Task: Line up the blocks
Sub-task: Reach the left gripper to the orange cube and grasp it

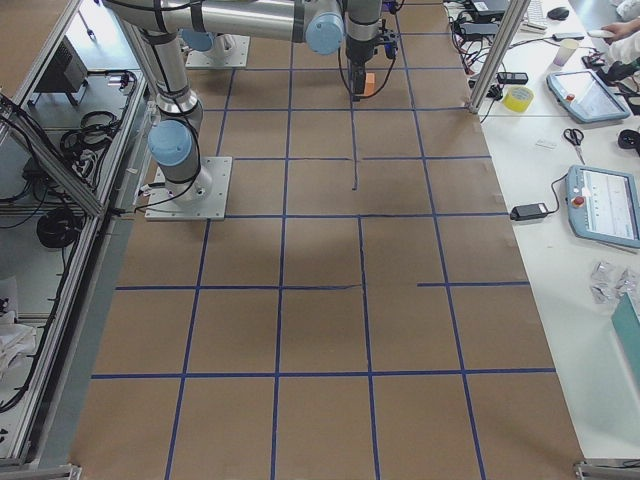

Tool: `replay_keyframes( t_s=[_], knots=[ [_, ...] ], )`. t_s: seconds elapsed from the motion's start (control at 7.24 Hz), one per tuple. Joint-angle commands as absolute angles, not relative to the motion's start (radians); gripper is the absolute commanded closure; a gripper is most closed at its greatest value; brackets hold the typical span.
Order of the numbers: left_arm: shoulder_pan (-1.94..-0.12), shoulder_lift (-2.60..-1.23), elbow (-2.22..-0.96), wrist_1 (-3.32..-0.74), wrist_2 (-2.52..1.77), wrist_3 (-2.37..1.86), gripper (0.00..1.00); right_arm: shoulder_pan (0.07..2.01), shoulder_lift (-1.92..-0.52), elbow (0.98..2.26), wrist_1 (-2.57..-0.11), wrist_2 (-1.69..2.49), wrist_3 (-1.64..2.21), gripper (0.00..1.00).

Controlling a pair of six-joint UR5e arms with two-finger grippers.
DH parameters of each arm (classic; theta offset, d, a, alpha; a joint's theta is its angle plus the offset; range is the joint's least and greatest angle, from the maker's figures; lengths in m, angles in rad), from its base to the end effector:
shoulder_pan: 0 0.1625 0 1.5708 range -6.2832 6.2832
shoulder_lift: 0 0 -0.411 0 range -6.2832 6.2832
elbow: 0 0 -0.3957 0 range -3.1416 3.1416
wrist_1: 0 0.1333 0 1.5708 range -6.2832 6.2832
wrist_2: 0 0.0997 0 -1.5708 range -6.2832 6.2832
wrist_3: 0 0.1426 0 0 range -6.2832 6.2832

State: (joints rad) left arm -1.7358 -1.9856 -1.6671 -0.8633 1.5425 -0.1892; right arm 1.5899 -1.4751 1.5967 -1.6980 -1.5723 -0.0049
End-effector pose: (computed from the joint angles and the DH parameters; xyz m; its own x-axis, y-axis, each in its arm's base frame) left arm -0.2400 -0.6052 0.2247 -0.9978 -0.0153 0.0639 -0.0271 0.9821 -0.1864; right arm 0.1432 -0.5299 0.3816 -0.9997 -0.0240 0.0015 -0.0240 0.9997 -0.0056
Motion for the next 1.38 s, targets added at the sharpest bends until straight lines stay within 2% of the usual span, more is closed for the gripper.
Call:
replay_keyframes(
  t_s=[0.0,0.28,1.24],
  knots=[
    [-1.752,-2.034,-1.658,-0.854,1.552,-0.033,0.00,1.591,-1.489,1.600,-1.695,-1.563,-0.009,0.00],
    [-1.752,-2.069,-1.660,-0.851,1.542,-0.070,0.00,1.586,-1.537,1.609,-1.689,-1.580,-0.012,0.00],
    [-1.782,-2.137,-1.661,-0.842,1.549,-0.083,0.00,1.586,-1.549,1.614,-1.678,-1.582,-0.005,0.00]
  ],
)
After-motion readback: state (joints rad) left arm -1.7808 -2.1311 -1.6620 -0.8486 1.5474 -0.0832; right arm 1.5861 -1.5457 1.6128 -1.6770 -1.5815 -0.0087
